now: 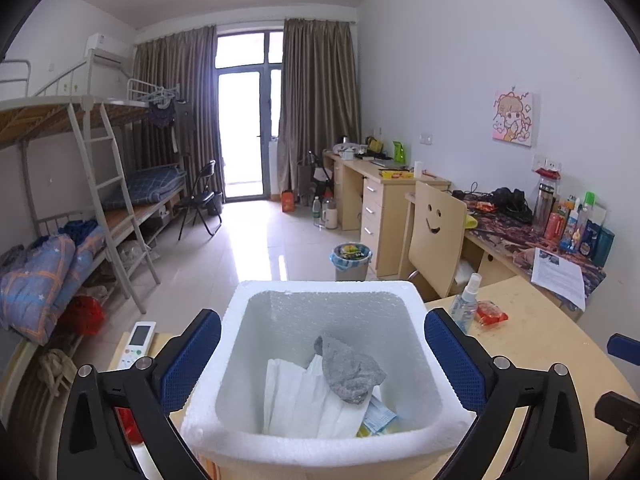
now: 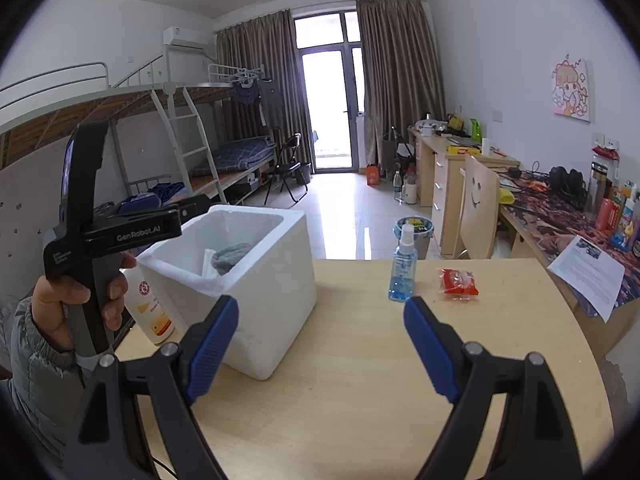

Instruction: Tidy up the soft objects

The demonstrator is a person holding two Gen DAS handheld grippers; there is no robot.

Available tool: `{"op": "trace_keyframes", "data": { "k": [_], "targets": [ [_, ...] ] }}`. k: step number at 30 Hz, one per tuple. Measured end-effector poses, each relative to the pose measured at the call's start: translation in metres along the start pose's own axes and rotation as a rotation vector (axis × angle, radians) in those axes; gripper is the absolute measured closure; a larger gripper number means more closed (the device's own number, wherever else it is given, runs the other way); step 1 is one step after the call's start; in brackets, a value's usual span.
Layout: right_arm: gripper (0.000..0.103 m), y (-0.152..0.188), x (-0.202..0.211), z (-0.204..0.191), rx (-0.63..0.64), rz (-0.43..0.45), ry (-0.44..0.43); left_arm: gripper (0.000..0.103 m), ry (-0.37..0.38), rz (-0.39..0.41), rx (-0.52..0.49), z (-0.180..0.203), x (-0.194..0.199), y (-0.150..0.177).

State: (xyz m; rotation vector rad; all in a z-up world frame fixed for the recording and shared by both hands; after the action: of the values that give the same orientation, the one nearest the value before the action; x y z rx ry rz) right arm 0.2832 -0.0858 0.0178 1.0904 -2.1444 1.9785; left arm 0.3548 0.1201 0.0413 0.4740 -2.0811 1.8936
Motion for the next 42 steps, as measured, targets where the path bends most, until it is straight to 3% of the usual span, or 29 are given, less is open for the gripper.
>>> {"op": "trace_keyframes", "data": {
  "k": [6, 18, 26, 33, 42],
  "targets": [
    [0.015, 0.0, 0.004, -0.003, 0.002, 0.005, -0.011, 0.001, 0.015, 0.017, -0.013, 0.008, 0.021, -0.001],
    [0.015, 0.001, 0.028, -0.022, 0.019, 0.035, -0.06, 0.001, -0.039, 0.045, 0.009, 0.004, 0.066, 0.01],
    [0.0, 0.006, 0.057, -0.038, 0.022, 0.083, -0.086, 0.001, -0.058, 0.068, 0.003, 0.01, 0.106, 0.019],
    [0.0, 0.012, 0.081, -0.046, 0.037, 0.103, -0.083, 0.001, -0.107, 0.101, 0.005, 0.014, 0.144, 0.026],
    [0.0, 0.023, 0.115, -0.06, 0.055, 0.137, -0.096, 0.001, -0.104, 0.14, 0.012, 0.021, 0.188, 0.037]
  ]
}}
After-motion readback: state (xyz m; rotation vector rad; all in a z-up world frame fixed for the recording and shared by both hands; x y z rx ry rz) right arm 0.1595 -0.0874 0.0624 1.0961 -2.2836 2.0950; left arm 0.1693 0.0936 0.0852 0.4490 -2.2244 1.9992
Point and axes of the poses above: each gripper's, at about its wrist camera, not at the fingertips, and x roughly against the way its jaws point, z to its right, y to its underside, the point moved 10 cm from there along -x, roughly the way its jaws point, and after that the axes turned 7 degrees about -x, right-handed, at the moved point
